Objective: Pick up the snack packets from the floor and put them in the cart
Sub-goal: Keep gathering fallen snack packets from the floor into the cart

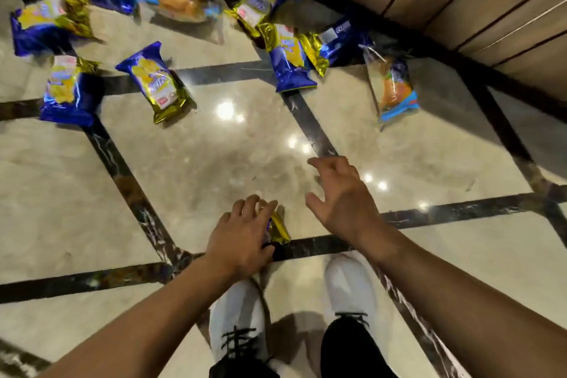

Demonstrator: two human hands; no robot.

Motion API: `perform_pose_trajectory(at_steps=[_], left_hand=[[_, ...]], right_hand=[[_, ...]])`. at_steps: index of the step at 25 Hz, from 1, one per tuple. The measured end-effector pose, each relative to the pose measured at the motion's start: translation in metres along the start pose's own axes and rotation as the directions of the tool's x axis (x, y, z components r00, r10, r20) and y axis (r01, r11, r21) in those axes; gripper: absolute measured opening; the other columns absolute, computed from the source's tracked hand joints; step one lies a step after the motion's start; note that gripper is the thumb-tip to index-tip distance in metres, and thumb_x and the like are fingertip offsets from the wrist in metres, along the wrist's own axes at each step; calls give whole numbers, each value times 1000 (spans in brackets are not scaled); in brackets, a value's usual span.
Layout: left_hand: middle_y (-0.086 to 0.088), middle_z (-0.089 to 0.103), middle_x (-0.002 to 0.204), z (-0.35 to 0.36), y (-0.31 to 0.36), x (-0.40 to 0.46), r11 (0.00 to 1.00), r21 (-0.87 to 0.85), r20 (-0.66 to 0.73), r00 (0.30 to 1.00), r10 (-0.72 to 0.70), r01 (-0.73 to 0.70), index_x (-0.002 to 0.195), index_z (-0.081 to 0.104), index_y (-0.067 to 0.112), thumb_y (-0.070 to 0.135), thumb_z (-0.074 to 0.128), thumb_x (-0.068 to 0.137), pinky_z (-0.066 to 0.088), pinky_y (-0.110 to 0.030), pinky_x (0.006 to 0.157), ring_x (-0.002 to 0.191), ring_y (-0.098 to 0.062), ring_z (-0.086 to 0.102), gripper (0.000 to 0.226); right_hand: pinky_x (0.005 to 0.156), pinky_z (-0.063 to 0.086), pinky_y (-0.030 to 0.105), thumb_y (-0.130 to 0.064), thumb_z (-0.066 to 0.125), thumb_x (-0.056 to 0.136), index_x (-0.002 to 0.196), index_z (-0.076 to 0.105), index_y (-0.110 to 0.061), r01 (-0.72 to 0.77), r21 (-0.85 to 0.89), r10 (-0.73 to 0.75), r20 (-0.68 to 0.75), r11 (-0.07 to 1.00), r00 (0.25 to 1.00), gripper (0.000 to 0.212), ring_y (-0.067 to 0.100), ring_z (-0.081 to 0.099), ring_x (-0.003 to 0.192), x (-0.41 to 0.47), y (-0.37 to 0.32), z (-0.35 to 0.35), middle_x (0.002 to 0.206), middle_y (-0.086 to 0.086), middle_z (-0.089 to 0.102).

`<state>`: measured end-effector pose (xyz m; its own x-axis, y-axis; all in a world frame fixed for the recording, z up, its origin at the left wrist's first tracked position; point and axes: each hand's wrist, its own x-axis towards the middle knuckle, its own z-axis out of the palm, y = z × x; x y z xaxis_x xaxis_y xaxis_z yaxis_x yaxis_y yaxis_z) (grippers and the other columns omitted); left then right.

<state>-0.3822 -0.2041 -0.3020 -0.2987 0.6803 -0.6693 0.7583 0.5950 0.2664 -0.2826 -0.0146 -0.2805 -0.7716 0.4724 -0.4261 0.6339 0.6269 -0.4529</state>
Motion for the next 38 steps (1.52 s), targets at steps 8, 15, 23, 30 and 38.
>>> perform_pose_trajectory(at_steps=[8,15,23,30,38], left_hand=[[6,35,138,30,-14,35,987,-140,-142,988,65,-85,143,25,41,43,68,79,49,-32,87,114,-19,47,77],[24,29,132,-66,-20,58,919,-394,-205,977,-53,-33,141,23,47,48,65,78,55,-30,77,98,-5,59,76],[11,42,122,-286,77,-65,831,-556,-456,835,-308,2,138,39,29,17,80,76,37,-16,77,95,21,45,75],[2,54,118,-402,143,-220,672,-730,-309,816,-488,125,125,37,31,29,77,72,52,-46,85,103,-21,59,67],[6,59,120,-444,165,-247,483,-872,-228,814,-534,72,133,43,25,18,79,76,39,-23,82,100,-9,54,68]], right_hand=[[114,31,53,-46,63,82,150,33,-23,26,-244,-35,-30,969,999,77,36,31,136,45,56,67,152,19,29],[116,17,53,-52,54,79,153,29,-26,5,-302,-7,-5,953,1000,82,36,35,140,46,66,85,154,17,34],[104,38,34,-32,55,82,152,20,-32,-56,-116,64,73,992,995,78,24,42,124,-19,-7,-135,131,-1,46],[92,42,39,-19,63,81,138,34,-27,-167,100,168,-7,981,986,65,27,46,116,-119,-138,-356,126,3,49],[96,39,29,-11,65,84,127,54,-15,-318,382,386,-117,868,915,45,25,51,118,-139,-186,-424,129,3,48]])
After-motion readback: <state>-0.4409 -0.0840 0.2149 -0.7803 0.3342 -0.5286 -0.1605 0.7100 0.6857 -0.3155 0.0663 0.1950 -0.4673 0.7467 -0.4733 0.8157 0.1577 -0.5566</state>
